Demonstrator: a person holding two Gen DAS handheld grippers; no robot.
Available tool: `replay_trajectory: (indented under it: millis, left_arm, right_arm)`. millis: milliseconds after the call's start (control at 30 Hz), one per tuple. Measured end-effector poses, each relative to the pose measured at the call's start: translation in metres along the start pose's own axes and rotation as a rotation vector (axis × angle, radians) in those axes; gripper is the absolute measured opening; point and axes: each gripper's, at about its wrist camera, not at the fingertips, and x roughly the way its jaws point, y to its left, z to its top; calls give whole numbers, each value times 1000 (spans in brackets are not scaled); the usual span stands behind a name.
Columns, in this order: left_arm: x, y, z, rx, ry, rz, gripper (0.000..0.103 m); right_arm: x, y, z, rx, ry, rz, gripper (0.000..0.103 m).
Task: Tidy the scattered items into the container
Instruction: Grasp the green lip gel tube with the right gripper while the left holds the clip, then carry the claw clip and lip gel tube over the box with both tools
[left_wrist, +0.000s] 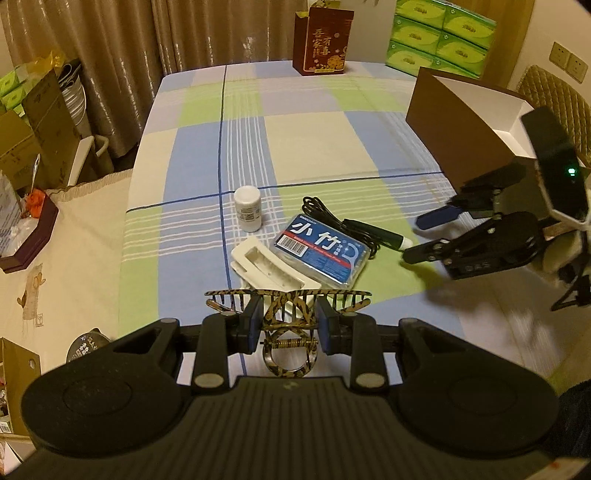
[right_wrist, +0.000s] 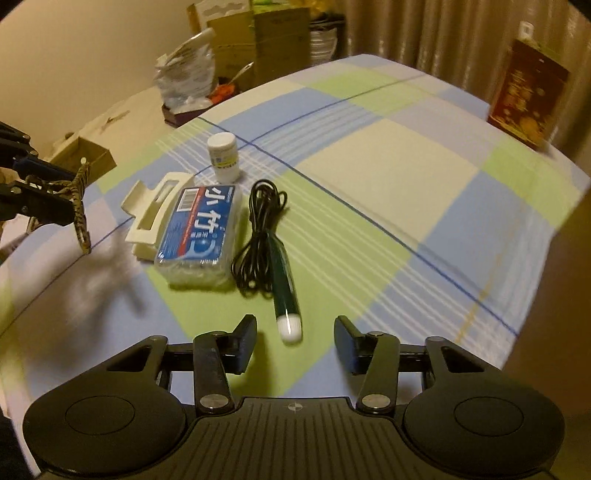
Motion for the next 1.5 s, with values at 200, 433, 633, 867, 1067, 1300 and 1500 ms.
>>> replay_trajectory:
  millis: [200, 433, 633, 867, 1067, 1300, 1500]
  left_arm:
    - [3, 2, 3, -8, 3, 1, 25]
    - [6, -1, 4, -5, 10, -12, 25]
    - [11, -6, 5, 5, 18, -26, 25]
    - [10, -10, 6, 14, 14, -24, 25]
    - [9, -11, 4, 7, 14, -17, 25]
    - [8, -18, 4, 15, 13, -25, 25]
    - [10, -33, 10, 50, 0, -51, 25]
  right_arm:
    - [1, 2, -2, -31, 26, -11, 12]
    - [-29, -2, -33, 118, 101, -8, 13]
    - [-41, -2, -44, 170, 85, -31, 33]
    - [-24, 5, -30, 94, 56, -24, 33]
    - [-19, 11, -29, 57, 44, -51, 14]
    - [-33, 13, -43, 102, 69, -57, 13]
    - [-60, 8, -51, 163, 59, -57, 13]
